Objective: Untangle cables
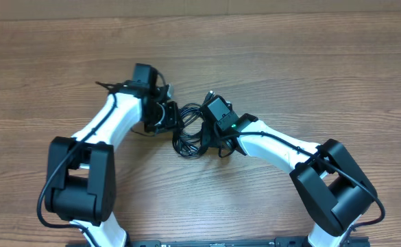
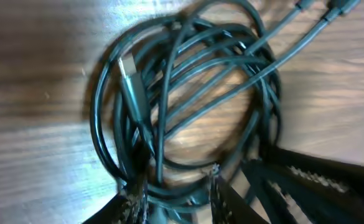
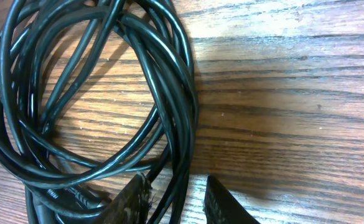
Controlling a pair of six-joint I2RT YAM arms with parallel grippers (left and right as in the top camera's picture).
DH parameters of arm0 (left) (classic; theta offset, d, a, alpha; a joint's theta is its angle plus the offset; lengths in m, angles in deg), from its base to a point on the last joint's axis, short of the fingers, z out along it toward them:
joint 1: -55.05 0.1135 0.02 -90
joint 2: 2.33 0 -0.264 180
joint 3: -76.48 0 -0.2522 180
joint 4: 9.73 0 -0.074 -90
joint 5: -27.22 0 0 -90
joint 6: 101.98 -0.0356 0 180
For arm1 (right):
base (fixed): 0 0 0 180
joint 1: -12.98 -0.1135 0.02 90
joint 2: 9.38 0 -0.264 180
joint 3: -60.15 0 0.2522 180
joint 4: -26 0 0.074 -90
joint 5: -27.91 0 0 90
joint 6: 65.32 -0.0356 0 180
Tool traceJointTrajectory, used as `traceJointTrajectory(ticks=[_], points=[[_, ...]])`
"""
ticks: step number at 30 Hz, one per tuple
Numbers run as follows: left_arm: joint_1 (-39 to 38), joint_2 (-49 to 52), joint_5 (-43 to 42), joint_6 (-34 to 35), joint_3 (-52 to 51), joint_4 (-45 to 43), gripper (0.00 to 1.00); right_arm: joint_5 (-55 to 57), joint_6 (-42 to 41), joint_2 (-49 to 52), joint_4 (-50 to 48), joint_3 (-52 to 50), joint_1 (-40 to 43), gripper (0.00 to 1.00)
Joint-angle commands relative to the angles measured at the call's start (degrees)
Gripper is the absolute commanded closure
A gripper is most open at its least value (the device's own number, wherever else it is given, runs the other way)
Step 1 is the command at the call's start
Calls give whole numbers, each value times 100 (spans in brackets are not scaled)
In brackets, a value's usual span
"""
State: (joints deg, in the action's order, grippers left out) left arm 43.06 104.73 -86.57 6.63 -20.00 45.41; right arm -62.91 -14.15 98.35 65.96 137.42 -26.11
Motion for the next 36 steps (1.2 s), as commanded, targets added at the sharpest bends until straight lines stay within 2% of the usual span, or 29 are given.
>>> traceJointTrajectory(ticks=[1, 5, 9, 36], points=[[-382, 61, 1215, 452, 79, -205, 67, 76, -39, -205, -17, 24, -20, 72], [-695, 66, 1757, 728, 79, -400, 74, 76, -37, -208, -13, 24, -20, 72], [-765, 68, 1777, 785, 79, -330, 80, 76, -37, -205, -7, 24, -20, 72], [-769, 234, 1788, 931, -28, -146, 85, 74, -37, -205, -7, 24, -20, 71]])
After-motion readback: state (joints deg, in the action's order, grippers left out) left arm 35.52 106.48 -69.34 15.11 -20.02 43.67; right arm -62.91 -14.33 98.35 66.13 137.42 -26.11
